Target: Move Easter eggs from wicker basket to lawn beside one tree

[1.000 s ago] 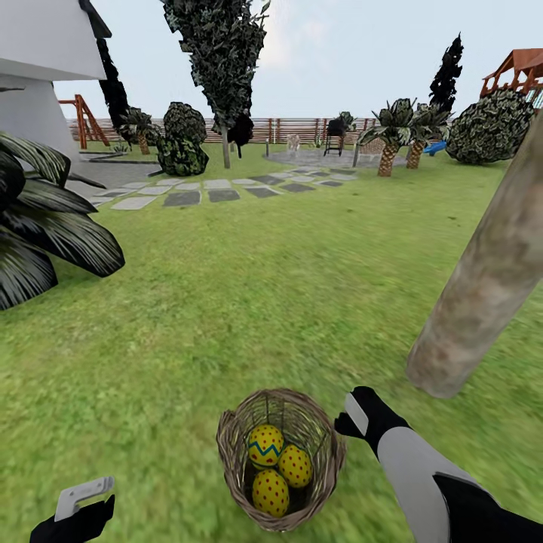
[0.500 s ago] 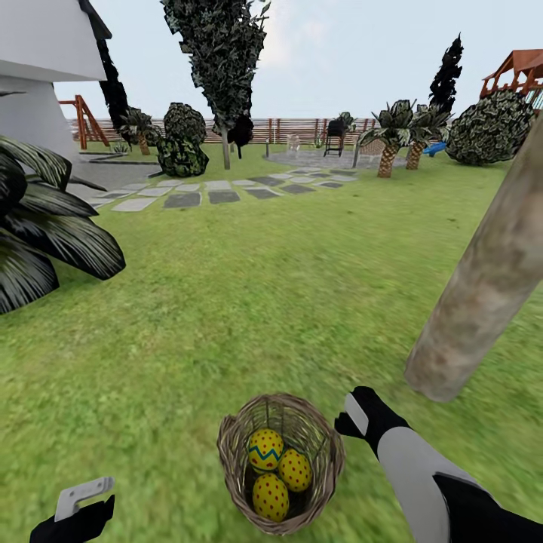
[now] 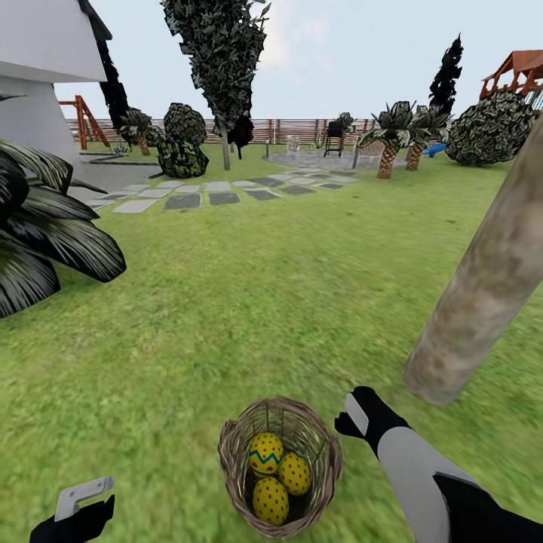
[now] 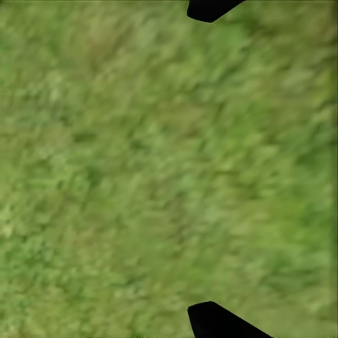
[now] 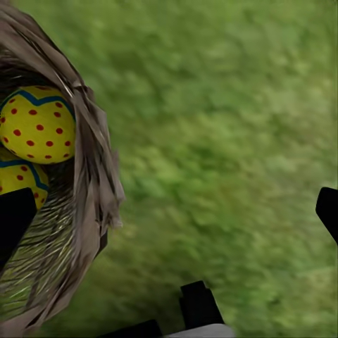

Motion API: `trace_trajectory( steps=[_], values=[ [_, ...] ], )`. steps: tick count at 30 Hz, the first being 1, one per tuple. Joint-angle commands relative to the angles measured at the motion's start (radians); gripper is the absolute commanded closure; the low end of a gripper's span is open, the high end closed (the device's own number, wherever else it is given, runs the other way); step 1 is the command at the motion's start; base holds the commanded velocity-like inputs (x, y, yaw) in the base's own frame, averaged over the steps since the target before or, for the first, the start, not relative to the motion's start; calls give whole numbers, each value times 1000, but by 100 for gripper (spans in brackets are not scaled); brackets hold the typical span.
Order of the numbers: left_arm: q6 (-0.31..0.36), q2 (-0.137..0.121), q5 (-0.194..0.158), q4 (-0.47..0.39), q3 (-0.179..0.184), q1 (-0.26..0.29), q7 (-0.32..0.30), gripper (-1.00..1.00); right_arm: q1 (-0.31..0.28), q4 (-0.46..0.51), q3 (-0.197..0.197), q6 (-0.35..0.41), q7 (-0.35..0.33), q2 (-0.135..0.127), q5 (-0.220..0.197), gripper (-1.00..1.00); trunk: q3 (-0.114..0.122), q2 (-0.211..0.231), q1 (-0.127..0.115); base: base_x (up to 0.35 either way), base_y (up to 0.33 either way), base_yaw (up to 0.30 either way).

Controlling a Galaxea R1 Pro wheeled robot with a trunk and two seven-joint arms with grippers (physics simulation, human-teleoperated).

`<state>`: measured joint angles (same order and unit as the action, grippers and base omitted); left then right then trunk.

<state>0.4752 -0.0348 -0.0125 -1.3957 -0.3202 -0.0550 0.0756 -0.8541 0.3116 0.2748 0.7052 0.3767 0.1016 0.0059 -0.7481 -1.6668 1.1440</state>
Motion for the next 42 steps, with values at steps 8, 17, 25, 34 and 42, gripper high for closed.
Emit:
trace_trajectory(
  steps=[8, 17, 25, 34, 42],
  values=[
    [5, 0, -3, -2, 1, 0, 4, -100, 0, 3, 4, 1, 4, -1, 2, -100, 24, 56, -31, 0, 0, 0],
    [5, 0, -4, -2, 1, 0, 4, -100, 0, 4, 6, -1, 9, -4, 4, -100, 53, 119, -65, 0, 0, 0],
    [5, 0, -3, -2, 1, -1, 5, -100, 1, 4, 8, -1, 13, -8, 6, -100, 78, 175, -96, 0, 0, 0],
    [5, 3, -1, -2, 1, -2, 9, -100, 1, 5, 9, -2, 13, -8, 6, -100, 106, 238, -130, 0, 0, 0],
    [5, 1, -4, -3, 1, -2, 8, -100, 2, 6, 11, -3, 10, -11, 6, -100, 131, 294, -161, 0, 0, 0]
  ],
)
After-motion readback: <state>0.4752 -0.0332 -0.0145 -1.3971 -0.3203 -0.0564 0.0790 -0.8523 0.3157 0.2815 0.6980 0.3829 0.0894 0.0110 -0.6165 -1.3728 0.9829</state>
